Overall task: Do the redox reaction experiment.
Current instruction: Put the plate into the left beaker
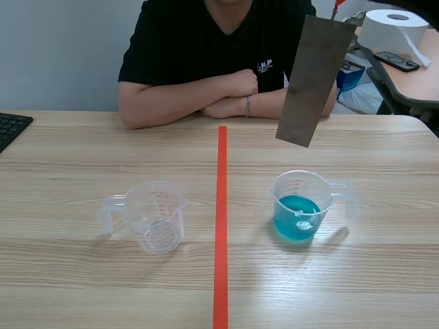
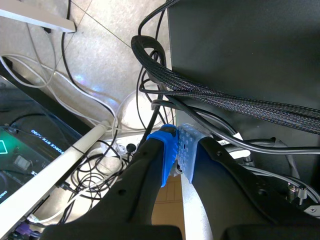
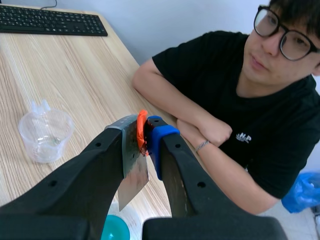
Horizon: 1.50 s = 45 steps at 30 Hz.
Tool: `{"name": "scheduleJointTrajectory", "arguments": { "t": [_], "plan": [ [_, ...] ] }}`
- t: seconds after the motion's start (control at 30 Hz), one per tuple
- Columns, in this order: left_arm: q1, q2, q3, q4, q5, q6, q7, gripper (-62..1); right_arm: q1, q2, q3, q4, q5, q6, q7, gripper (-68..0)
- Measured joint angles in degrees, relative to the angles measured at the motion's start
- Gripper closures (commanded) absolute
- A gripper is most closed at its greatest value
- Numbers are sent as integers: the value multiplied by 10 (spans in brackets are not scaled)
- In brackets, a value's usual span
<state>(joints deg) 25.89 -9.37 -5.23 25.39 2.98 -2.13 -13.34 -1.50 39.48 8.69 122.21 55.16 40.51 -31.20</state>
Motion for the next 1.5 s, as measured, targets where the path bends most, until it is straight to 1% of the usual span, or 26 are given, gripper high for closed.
{"name": "scheduleJointTrajectory", "arguments": {
  "t": [0.17, 0.33, 0.47, 0.53, 0.6, 0.67, 0.73, 0.83, 0.93, 1.03, 1.17, 1.3, 1.4, 1.5],
  "plan": [
    [0, 0, 0, 0, 0, 0, 0, -27, 33, 0, -52, 0, 0, -3, -4, -7],
    [0, 0, 0, 0, 0, 0, 0, -27, 75, 0, -121, 0, 0, -32, -4, -7],
    [0, 0, 0, 0, 0, 0, 0, -27, 108, -3, -181, 0, -12, -40, -4, -7],
    [0, 0, 0, 0, 0, 0, 0, -27, 122, -15, -208, 0, -28, -53, -2, -7],
    [0, 0, 0, 0, 0, 0, 0, -27, 134, -30, -236, 0, -48, -55, -1, -7],
    [0, 0, 0, 0, 0, 0, 0, -27, 144, -46, -265, 0, -60, -63, 3, -7],
    [0, 0, 0, 0, 0, 0, 0, -27, 157, -64, -293, -1, -79, -63, 3, -7],
    [0, 0, 0, 0, 0, 0, 0, -27, 173, -95, -336, -1, -113, -82, 4, -7],
    [0, 0, 0, 0, 0, 0, 0, -27, 187, -126, -371, -1, -139, -84, 2, -7],
    [0, 0, 0, 0, 0, 0, 0, -27, 198, -158, -404, -6, -163, -97, 0, -7],
    [0, 0, 0, 0, 0, 0, 0, -27, 213, -198, -432, -33, -185, -103, -9, -7],
    [0, 0, 0, 0, 0, 0, 0, -27, 218, -228, -447, -69, -203, -106, -13, -7],
    [0, 0, 0, 0, 0, 0, 0, -27, 218, -241, -449, -90, -215, -106, -15, -7],
    [0, 0, 0, 0, 0, 0, 0, -27, 218, -244, -452, -102, -222, -106, -15, -7]
  ]
}}
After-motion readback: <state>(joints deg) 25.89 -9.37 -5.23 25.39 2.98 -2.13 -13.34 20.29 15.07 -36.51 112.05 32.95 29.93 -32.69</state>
